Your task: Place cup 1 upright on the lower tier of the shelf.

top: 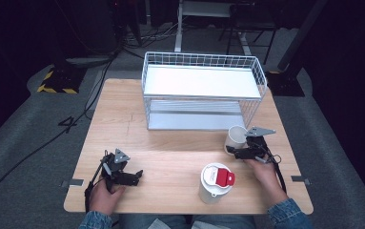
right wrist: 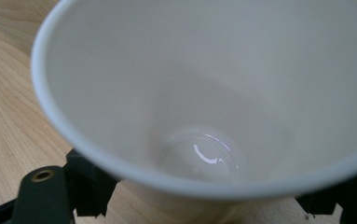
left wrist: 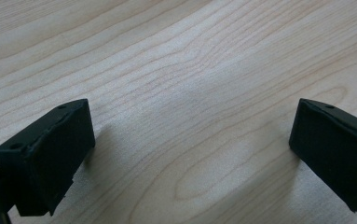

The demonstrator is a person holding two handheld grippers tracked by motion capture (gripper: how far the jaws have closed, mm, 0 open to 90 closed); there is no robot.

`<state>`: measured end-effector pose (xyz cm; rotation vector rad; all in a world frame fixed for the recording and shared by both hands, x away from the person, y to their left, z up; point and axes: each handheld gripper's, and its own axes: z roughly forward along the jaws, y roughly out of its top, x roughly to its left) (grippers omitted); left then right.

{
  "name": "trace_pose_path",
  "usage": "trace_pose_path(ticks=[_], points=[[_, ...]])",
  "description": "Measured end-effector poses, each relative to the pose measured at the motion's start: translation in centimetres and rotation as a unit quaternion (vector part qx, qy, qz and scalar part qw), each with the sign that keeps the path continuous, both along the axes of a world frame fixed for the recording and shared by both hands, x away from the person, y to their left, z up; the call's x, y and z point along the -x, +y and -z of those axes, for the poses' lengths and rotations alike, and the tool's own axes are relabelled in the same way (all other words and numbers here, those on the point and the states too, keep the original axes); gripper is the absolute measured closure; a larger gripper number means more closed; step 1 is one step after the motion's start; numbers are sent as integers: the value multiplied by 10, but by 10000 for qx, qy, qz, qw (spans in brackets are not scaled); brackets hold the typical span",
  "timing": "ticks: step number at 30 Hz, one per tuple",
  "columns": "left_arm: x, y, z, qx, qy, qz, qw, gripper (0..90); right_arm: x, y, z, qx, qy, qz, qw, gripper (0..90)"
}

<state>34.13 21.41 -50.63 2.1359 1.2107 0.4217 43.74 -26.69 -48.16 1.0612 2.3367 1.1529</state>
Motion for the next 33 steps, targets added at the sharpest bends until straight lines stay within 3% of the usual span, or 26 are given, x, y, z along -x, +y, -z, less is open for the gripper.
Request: trace_pose_path(ticks=[16, 33], points=[[0, 0, 0, 3, 0, 2, 10000, 6, 1, 0, -4, 55, -103, 8, 9999, 231], [0, 0, 0, 2, 0, 3, 10000, 6, -12, 17, -36, 57, -153, -128, 9998, 230]])
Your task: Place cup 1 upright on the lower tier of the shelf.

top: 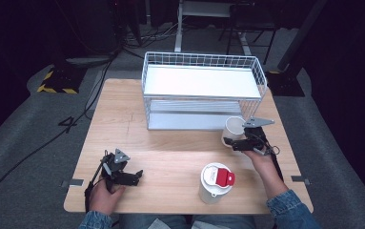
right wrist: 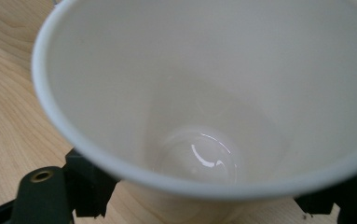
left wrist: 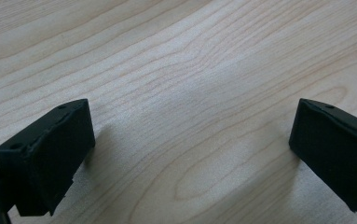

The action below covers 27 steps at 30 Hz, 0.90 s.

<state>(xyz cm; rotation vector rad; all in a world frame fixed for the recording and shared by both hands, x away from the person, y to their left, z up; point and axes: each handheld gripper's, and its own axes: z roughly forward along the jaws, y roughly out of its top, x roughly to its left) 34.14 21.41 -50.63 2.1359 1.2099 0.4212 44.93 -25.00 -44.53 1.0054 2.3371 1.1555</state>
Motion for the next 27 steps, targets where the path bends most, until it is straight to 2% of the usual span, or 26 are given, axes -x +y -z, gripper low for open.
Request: trace_pose_path(ticks=[13, 27], points=[[0, 0, 0, -2, 0, -3, 10000, 6, -14, 20, -17, -55, -39, -131, 9999, 230], [0, 0, 0, -4, 0, -1, 10000, 6, -37, 42, -24, -205, -24, -212, 9996, 230]])
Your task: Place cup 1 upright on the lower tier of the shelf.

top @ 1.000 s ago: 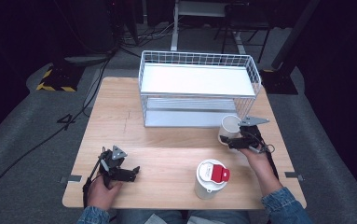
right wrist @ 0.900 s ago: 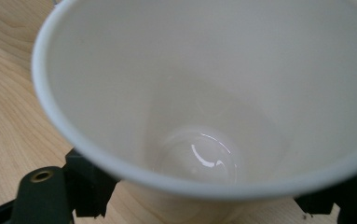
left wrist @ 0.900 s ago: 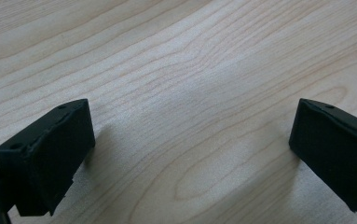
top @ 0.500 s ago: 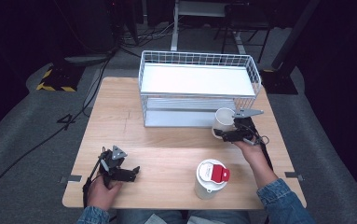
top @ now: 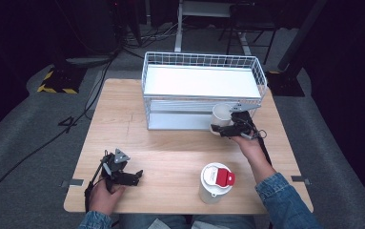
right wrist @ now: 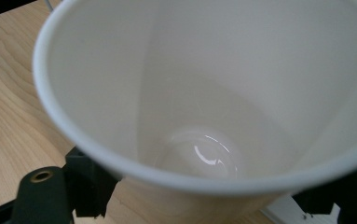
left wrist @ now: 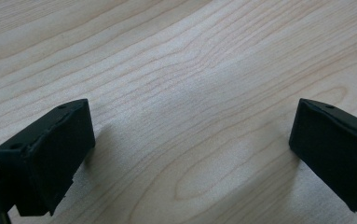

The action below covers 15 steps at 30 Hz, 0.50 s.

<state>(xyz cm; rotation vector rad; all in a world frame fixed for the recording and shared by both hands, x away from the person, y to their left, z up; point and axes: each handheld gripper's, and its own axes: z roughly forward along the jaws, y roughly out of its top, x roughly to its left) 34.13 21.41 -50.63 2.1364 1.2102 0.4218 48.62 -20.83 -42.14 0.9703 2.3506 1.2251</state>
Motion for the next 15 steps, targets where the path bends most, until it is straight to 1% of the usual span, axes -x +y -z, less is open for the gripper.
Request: trace_pose_path(ticks=[3, 9, 15], points=[[0, 0, 0, 2, 1, -1, 10000, 6, -5, 6, 0, -41, -1, -22, 10000, 230], [0, 0, 0, 0, 0, -1, 10000, 6, -12, 20, 0, 82, -103, -26, 9999, 231], [0, 0, 0, 4, 0, 0, 10000, 6, -20, 30, 4, 106, -100, -26, 9999, 231]])
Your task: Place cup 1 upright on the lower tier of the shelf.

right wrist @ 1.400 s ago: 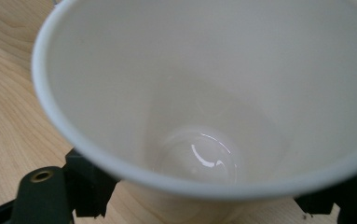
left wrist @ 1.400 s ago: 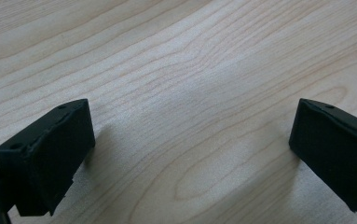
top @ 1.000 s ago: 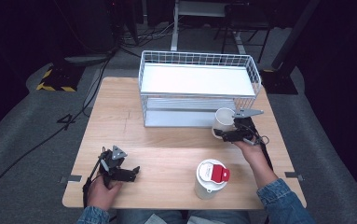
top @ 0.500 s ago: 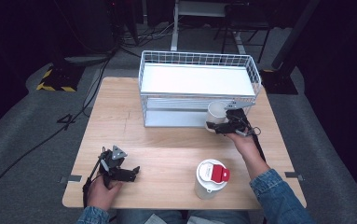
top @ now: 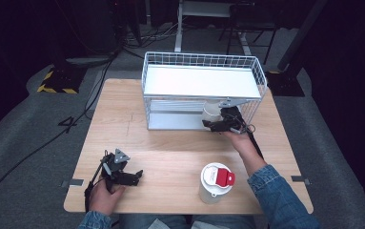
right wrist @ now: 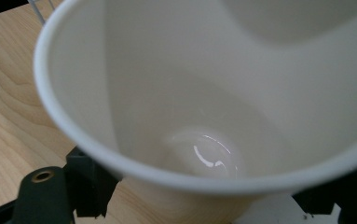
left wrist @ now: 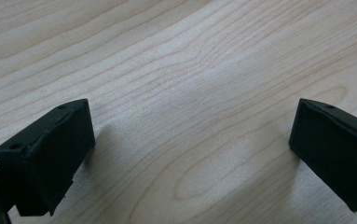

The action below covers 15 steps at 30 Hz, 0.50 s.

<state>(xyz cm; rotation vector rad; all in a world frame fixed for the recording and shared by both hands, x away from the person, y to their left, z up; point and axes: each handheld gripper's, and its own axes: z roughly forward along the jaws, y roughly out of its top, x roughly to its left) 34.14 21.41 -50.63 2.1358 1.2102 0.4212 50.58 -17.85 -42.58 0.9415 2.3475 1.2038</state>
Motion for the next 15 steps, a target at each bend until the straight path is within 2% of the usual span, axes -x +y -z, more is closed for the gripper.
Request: trace_pose_path(ticks=[9, 15], points=[[0, 0, 0, -4, -2, -1, 10000, 6, -6, 11, 7, 171, -163, 28, 9997, 231], [0, 0, 0, -4, -1, -1, 10000, 6, -6, 14, 11, 150, -158, 43, 9998, 231]])
